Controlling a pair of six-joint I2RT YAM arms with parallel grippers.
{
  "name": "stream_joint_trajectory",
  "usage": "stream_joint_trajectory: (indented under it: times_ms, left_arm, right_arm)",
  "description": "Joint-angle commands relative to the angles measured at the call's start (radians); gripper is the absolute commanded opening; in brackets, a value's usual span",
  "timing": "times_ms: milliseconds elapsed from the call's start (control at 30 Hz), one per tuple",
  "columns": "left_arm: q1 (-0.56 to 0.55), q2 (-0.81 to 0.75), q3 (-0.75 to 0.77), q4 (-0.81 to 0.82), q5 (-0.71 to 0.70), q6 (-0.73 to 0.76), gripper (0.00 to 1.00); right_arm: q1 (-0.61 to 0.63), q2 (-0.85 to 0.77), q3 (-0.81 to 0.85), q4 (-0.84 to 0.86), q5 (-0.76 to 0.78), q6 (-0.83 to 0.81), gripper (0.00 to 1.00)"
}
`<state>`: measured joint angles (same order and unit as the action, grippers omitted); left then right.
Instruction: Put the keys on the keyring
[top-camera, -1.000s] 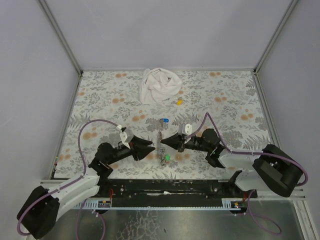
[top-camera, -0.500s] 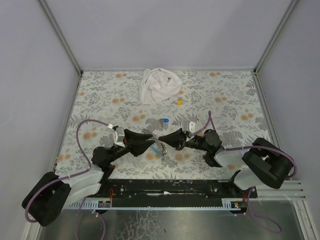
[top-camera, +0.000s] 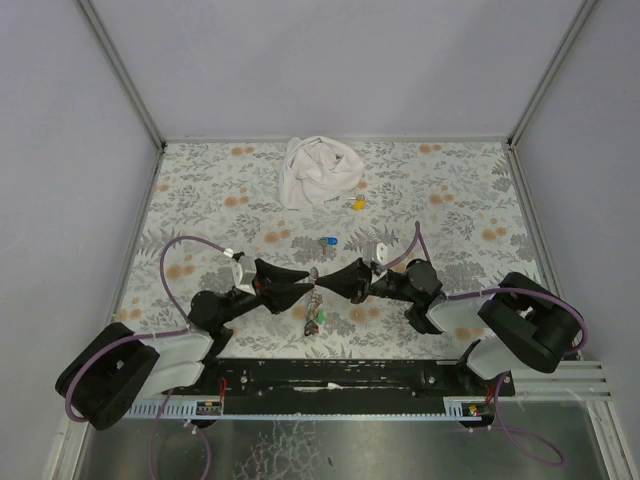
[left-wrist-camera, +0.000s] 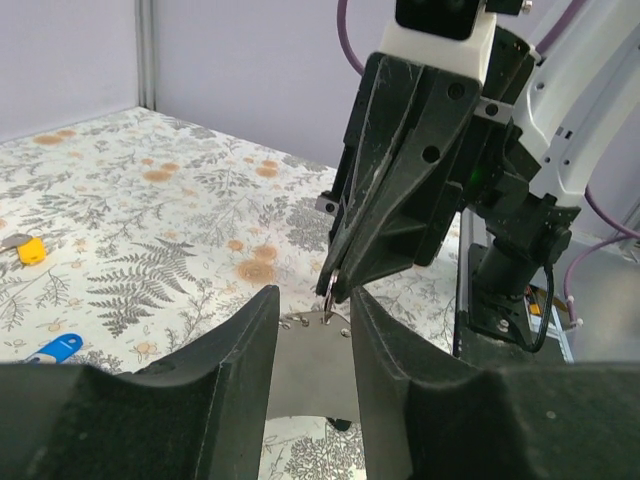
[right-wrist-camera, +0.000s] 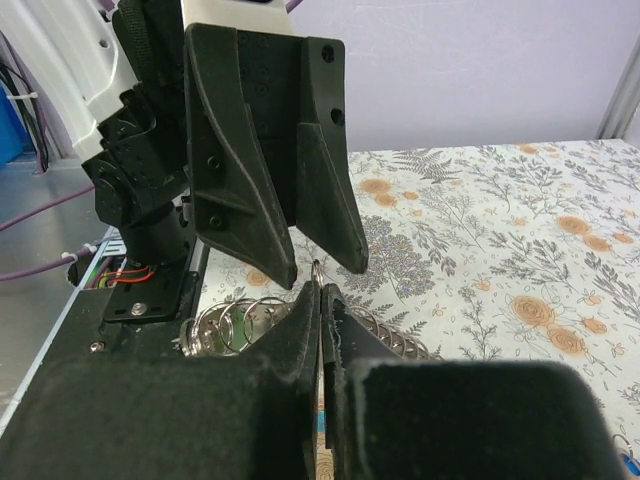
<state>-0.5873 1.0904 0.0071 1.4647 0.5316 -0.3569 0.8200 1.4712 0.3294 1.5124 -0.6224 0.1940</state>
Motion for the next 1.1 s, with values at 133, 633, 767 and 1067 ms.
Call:
stream_joint_trajectory:
  times_ms: [133, 633, 767, 1067]
  left_arm:
    - [0.006, 0.049, -0.035, 0.109, 0.126, 0.041, 0.23]
    - [0.006, -0.121, 0.055, -0.275, 0.175, 0.131, 0.00]
    - [0.006, -0.280, 0.127, -0.681, 0.130, 0.243, 0.00]
    - [0.002, -0.264, 0.255, -1.050, 0.181, 0.433, 0.00]
  right_arm:
    - [0.002, -0.036, 0.011, 0.180, -0.037, 0.004, 0.00]
    - [0.002, -0.069, -0.025, 0.087, -0.047, -0.035, 0.00]
    - [0.002, -0.147, -0.047, -0.106, -0.045, -0.115, 0.21]
    - [0.002, -0.370, 0.023, -0.723, 0.043, -0.349, 0.34]
